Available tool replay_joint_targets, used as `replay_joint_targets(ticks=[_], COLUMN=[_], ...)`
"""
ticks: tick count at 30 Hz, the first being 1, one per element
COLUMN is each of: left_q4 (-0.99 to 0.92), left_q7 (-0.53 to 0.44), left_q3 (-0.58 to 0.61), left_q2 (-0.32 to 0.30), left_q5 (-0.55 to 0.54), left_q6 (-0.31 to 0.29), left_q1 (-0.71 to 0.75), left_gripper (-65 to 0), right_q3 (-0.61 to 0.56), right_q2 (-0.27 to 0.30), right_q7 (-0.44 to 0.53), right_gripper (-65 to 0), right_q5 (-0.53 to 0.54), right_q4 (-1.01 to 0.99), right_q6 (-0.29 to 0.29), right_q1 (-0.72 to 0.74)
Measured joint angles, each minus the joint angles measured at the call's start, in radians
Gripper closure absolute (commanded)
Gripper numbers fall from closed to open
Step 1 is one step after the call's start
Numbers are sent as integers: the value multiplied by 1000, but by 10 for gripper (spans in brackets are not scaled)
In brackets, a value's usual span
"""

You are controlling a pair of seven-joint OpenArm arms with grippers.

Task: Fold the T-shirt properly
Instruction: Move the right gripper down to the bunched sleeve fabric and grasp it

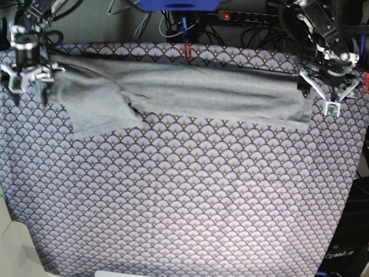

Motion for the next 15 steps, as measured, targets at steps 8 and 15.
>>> replay_joint_targets(ticks=[8,15], left_q4=[0,0], left_q7=[0,-1], left_q3=[-2,-2], left_q2=[-2,-1], left_q5=[2,2], left_q6=[0,0], left_q1=[21,22], left_gripper=[-529,-529], right_q3=[-173,-315], right_q2=[9,10], right_q7=[-374,-656], right_gripper=[-473,-473], right_q5=[-88,-63], right_q4=[4,3], right_q6=[-3,-7], right_q1=[221,250])
